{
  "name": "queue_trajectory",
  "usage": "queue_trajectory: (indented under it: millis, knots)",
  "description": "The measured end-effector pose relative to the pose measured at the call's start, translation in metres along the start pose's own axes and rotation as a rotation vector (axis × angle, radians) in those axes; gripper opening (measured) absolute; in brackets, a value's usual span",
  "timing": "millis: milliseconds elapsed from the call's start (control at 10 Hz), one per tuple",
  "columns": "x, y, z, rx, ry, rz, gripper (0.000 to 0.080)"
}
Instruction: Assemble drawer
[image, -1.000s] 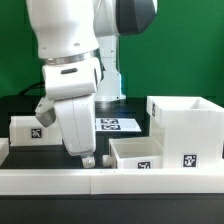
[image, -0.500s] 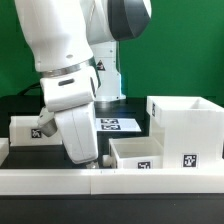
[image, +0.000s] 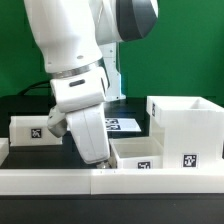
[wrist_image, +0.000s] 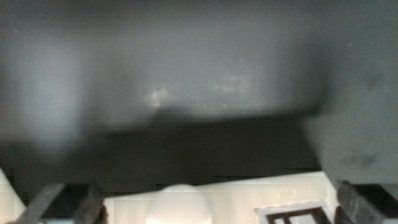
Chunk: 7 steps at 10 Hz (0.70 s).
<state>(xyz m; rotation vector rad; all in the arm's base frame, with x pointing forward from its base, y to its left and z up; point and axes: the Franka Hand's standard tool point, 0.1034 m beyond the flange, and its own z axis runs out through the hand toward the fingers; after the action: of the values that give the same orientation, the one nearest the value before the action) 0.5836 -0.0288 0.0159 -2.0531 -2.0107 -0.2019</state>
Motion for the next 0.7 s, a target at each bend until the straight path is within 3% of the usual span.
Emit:
queue_trajectory:
  millis: [200, 300, 700]
  knots:
    - [0.014, 0.006, 0.001, -0.023, -0.018, -0.013, 0.0649]
    - [0.022, 0.007, 0.002, -0.021, -0.017, 0.003, 0.0649]
    - [0.023, 0.005, 0.006, -0.04, -0.022, 0.035, 0.0649]
